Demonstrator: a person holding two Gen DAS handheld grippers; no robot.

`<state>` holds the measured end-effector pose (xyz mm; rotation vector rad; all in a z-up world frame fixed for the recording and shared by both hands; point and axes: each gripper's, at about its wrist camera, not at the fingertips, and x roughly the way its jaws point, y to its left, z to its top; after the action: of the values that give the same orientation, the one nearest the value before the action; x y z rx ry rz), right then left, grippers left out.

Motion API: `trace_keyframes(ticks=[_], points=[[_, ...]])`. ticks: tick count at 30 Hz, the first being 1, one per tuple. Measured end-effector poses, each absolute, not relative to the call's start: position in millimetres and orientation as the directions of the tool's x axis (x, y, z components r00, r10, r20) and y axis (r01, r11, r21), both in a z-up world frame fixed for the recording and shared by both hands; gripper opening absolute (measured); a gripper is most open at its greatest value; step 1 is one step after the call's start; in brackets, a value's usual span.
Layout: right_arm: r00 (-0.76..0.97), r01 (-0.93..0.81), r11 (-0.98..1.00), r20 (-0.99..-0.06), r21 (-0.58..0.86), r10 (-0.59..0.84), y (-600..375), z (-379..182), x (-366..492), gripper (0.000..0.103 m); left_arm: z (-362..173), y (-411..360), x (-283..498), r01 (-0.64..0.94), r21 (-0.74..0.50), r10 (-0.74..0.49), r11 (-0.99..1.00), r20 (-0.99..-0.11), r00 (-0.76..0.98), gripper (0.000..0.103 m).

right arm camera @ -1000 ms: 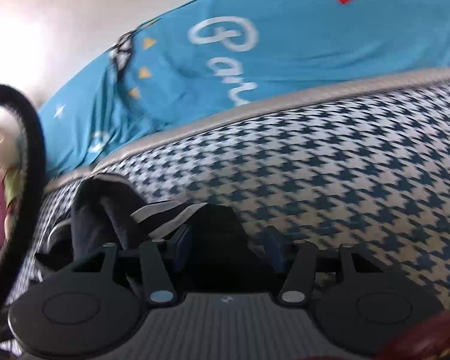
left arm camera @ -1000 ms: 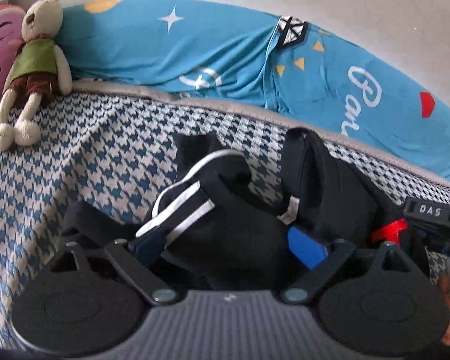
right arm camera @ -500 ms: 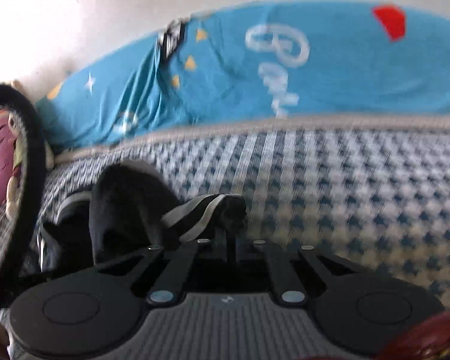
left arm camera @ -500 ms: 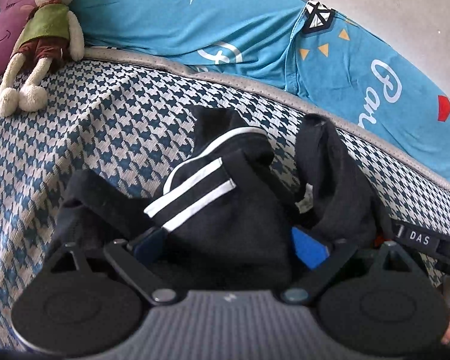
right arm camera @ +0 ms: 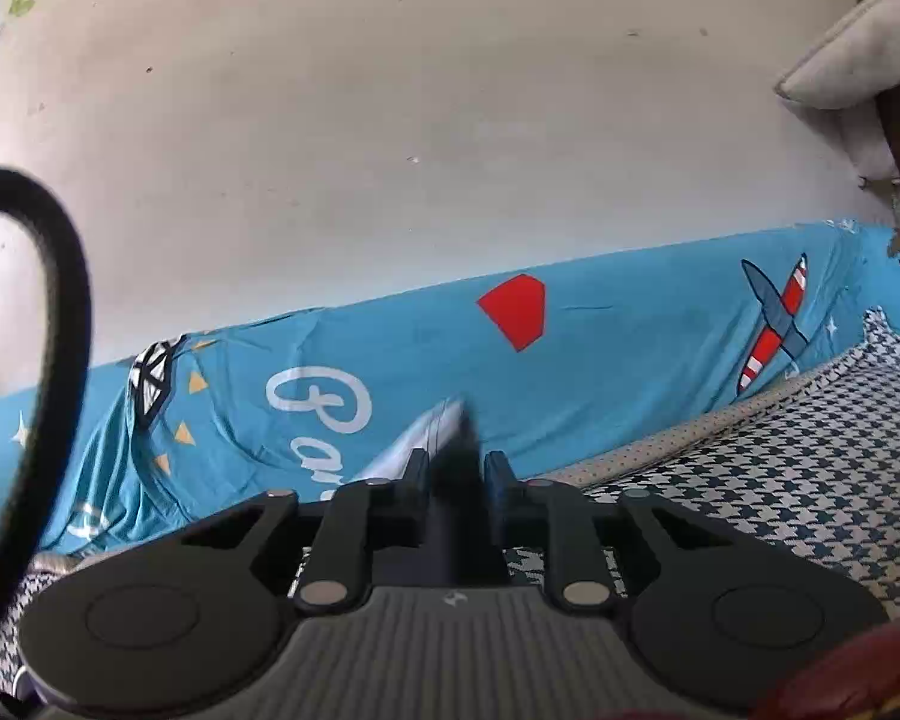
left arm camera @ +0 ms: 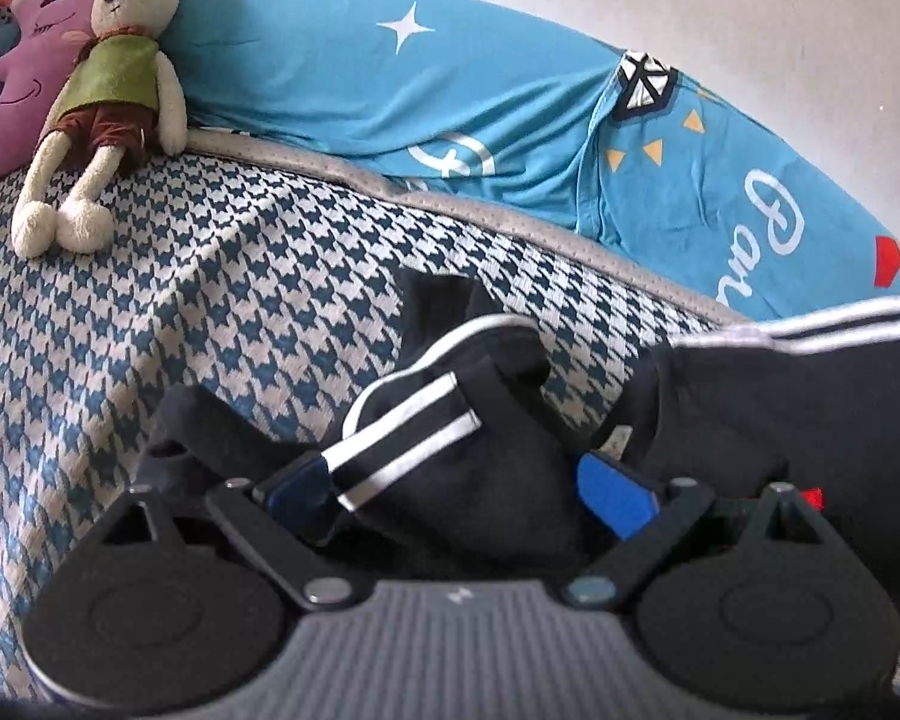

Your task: Fold clothes

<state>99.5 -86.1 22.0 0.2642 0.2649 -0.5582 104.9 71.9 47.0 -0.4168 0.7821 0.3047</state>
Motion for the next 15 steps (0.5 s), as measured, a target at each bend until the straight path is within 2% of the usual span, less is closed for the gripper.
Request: trace_keyframes(ticks=[3,10,15], points=[[0.819,0.545,0.819,-0.322,0.179,-0.474,-85,24,107,0.026,52,83,103,-0.440,-0.263,0.128,0.859,-0.721,0.681,0.096],[0.866,0.403,0.881,-0.415,0.249,-0.279,-70,20,112,0.026,59,115,103,-0.491,-0.303,0.151,0.816,-0.709,0.689,0.097],[0.864,0.361,0.897,-0.454,0.256,-0.218,-58,17,119,0.026,58,130,111,-0.488,-0.356,0.110,0.797,-0.709,0.697,0.099]])
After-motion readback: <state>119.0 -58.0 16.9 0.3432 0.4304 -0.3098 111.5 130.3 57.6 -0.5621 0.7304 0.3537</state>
